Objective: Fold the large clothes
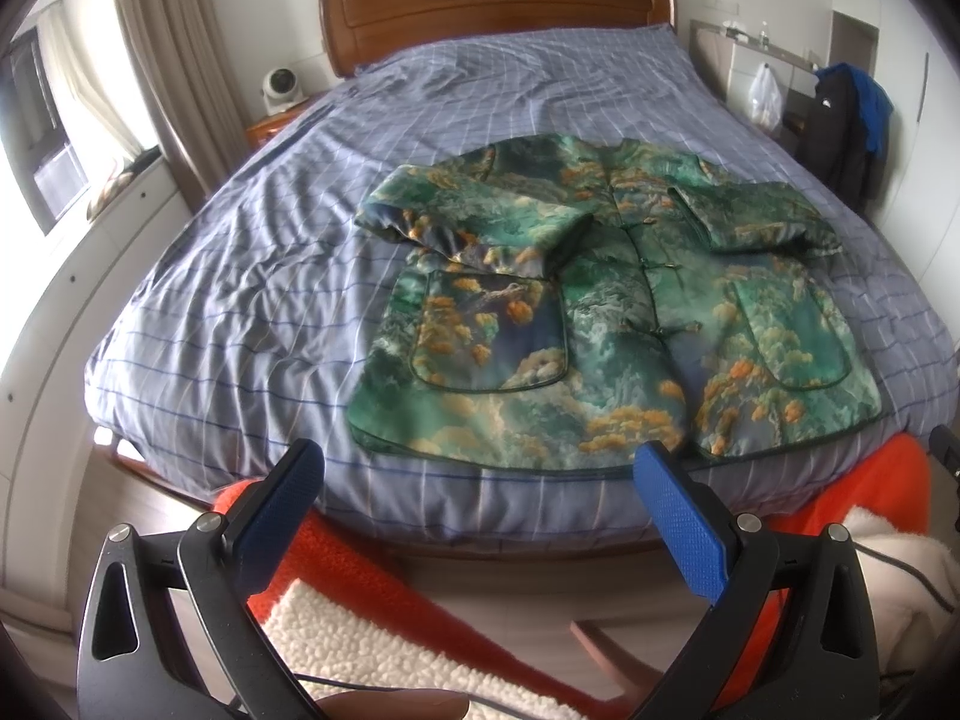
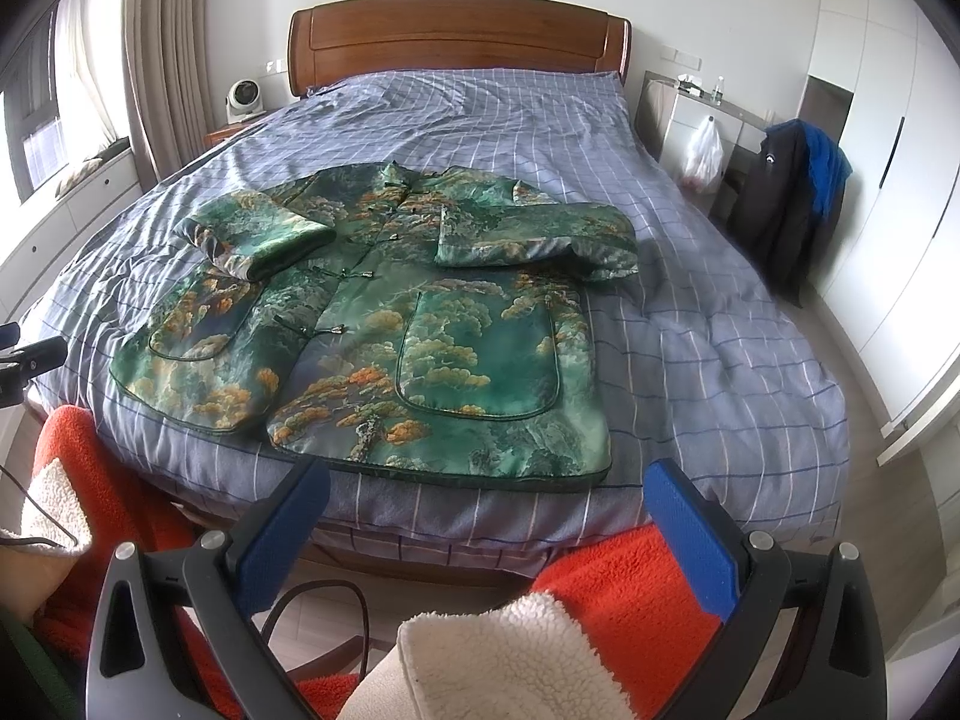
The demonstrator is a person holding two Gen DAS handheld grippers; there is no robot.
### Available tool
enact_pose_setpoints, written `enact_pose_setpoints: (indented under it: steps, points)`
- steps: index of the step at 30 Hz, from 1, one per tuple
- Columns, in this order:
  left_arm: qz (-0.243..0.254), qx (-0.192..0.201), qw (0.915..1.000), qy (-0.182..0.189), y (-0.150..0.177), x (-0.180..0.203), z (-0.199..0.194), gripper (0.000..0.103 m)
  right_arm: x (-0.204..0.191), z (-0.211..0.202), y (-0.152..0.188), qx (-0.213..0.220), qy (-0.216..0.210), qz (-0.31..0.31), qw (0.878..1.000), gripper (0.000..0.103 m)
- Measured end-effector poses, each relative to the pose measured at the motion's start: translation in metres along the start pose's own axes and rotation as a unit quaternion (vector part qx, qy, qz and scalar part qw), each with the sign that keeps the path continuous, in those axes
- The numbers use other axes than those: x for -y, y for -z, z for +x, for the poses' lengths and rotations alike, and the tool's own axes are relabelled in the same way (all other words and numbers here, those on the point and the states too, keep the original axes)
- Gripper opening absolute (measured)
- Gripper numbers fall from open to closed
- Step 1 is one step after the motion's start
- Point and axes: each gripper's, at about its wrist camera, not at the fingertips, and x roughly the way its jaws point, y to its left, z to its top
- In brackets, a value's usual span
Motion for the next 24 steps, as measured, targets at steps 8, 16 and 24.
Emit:
enact_pose_setpoints:
  steps: [8, 16, 24]
  points:
    - [0.001, 0.0, 1.0, -0.001, -0.0002, 0.0003, -0.0001, 0.103, 0.0, 0.0005, -0.0002, 0.0, -0.001, 0.0, 1.0, 0.103]
    - [0.002, -0.001, 1.0, -0.001, 0.0001, 0.0011, -0.0017, 0.103, -0.0014, 0.0017, 0.0006, -0.001, -0.001, 0.0, 1.0, 0.103]
    - [0.003, -0.001, 1.0, -0.002, 0.0004, 0.002, -0.0015, 0.103, -0.0038, 0.0043, 0.0027, -0.004, -0.002, -0.001, 1.0, 0.103]
